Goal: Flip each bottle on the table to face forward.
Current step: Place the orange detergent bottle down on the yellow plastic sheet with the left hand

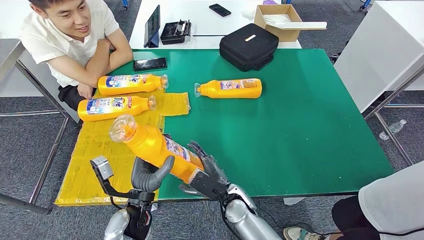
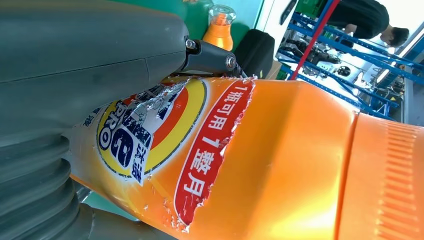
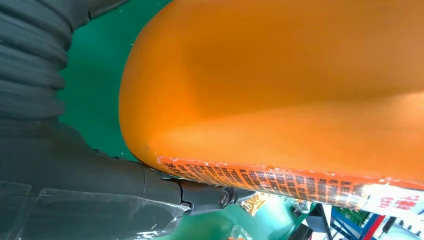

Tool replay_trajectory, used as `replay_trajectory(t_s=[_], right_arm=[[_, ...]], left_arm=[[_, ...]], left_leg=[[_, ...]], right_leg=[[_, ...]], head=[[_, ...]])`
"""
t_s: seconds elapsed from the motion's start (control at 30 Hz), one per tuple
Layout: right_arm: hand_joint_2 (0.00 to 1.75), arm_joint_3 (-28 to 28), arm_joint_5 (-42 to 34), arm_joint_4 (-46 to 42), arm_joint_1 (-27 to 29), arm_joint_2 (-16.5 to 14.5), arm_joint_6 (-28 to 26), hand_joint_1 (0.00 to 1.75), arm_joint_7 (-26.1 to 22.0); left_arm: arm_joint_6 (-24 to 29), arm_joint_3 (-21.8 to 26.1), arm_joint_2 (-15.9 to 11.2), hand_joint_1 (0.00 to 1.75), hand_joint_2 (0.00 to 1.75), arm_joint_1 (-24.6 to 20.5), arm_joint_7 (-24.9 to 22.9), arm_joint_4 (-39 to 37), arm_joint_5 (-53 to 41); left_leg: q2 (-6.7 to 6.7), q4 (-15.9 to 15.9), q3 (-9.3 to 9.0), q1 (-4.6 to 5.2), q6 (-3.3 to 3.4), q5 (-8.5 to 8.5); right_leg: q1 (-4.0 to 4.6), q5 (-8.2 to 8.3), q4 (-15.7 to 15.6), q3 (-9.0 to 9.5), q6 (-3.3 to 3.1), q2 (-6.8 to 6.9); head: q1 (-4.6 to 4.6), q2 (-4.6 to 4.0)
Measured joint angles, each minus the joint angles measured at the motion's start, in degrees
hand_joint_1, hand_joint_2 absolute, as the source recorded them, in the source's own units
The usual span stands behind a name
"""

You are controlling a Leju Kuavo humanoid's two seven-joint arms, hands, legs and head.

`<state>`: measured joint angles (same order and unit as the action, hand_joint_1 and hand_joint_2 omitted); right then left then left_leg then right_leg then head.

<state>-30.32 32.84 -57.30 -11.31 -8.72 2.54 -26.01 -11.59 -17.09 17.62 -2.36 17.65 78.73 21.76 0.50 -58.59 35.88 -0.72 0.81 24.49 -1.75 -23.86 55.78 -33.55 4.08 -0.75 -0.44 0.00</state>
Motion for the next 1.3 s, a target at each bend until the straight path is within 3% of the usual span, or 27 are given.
replay_trajectory(t_s=[0.23, 0.43, 0.5, 0.57, 0.67, 0.8, 0.9, 0.97, 1.07, 1.17, 1.3], right_arm=[[1.75, 0.34, 3.59, 0.15, 1.10, -0.25, -2.78, 0.00, 1.77], [1.75, 3.23, 18.08, -0.44, 3.77, 0.13, -13.95, 0.00, 8.12], [1.75, 6.12, 24.40, -2.84, 5.09, 0.44, -18.41, 0.00, 11.09], [1.75, 10.51, 27.10, -6.53, 6.42, 0.67, -17.91, 0.00, 10.95], [1.75, 16.56, 26.50, -10.35, 7.89, 0.22, -13.66, 0.00, 6.82], [1.75, 20.24, 24.78, -12.40, 9.05, -1.13, -12.69, 0.00, 3.42], [1.75, 21.12, 24.16, -13.39, 9.55, -1.51, -12.75, 0.00, 2.82], [1.75, 21.40, 24.10, -14.15, 9.98, -1.61, -12.81, 0.00, 2.78], [1.75, 21.47, 24.44, -15.07, 10.27, -1.67, -12.94, 0.00, 2.84], [1.75, 20.85, 24.59, -15.08, 9.48, -1.53, -13.37, 0.00, 2.88], [1.75, 19.73, 24.70, -14.55, 7.87, -0.96, -14.81, 0.00, 2.89]], left_arm=[[4.74, -0.11, -0.08, 1.75, 1.75, 0.19, 1.52, 1.13, -9.58], [19.59, 0.15, -0.27, 1.75, 1.75, 0.48, 2.50, 4.50, -44.04], [20.97, 1.20, -0.32, 1.75, 1.75, 0.94, 1.67, 6.90, -52.24], [16.96, 3.31, -0.18, 1.75, 1.75, 1.66, 0.50, 9.86, -51.15], [11.22, 6.24, 0.34, 1.75, 1.75, 2.48, -0.33, 12.40, -37.69], [9.18, 8.10, 0.69, 1.75, 1.75, 2.94, -0.40, 13.20, -29.11], [10.74, 8.64, 0.79, 1.75, 1.75, 3.05, 0.44, 13.56, -31.70], [15.45, 8.71, 0.78, 1.75, 1.75, 2.98, 0.96, 14.12, -41.34], [23.91, 8.22, 0.47, 1.75, 1.75, 2.37, -1.00, 14.79, -67.28], [28.70, 6.59, -0.47, 1.75, 1.75, 0.93, -3.86, 13.06, -90.14], [32.82, 4.30, -2.06, 1.75, 1.75, -1.43, -6.72, 7.32, -102.31]], left_leg=[[0.01, 0.00, 0.01, 0.00, 0.00, 0.00], [0.02, 0.00, 0.04, 0.01, 0.00, 0.00], [0.02, 0.00, 0.05, 0.01, 0.00, 0.00], [0.02, 0.00, 0.06, 0.02, 0.00, 0.00], [0.02, 0.00, 0.06, 0.01, 0.00, 0.01], [0.03, 0.00, 0.06, -0.01, 0.00, 0.00], [0.01, 0.00, 0.06, -0.03, 0.00, 0.00], [0.02, 0.00, 0.06, -0.02, 0.00, 0.00], [0.05, 0.00, 0.06, 0.00, 0.00, 0.00], [0.04, 0.00, 0.06, 0.02, 0.01, -0.01], [0.04, 0.00, 0.06, 0.02, 0.06, -0.06]], right_leg=[[0.00, 0.00, 0.00, -0.01, 0.00, 0.00], [0.00, 0.00, 0.00, -0.02, 0.00, 0.01], [-0.01, 0.00, 0.00, -0.02, 0.00, 0.01], [-0.01, 0.00, -0.01, -0.02, 0.00, 0.01], [-0.01, 0.00, -0.01, -0.03, 0.00, 0.01], [0.02, 0.00, 0.00, -0.05, 0.00, 0.03], [0.02, 0.00, 0.00, -0.05, 0.00, 0.03], [0.01, 0.00, 0.00, -0.05, 0.00, 0.03], [0.00, 0.00, 0.00, -0.03, 0.00, 0.04], [-0.02, 0.01, -0.01, -0.03, 0.01, 0.04], [-0.01, 0.02, 0.00, -0.03, 0.01, 0.04]], head=[[0.00, 0.00], [0.01, 0.00], [0.01, 0.00], [0.02, 0.00], [0.03, 0.00], [0.02, 0.00], [0.02, 0.00], [0.02, 0.00], [0.02, 0.00], [0.02, 0.00], [0.02, 0.00]])
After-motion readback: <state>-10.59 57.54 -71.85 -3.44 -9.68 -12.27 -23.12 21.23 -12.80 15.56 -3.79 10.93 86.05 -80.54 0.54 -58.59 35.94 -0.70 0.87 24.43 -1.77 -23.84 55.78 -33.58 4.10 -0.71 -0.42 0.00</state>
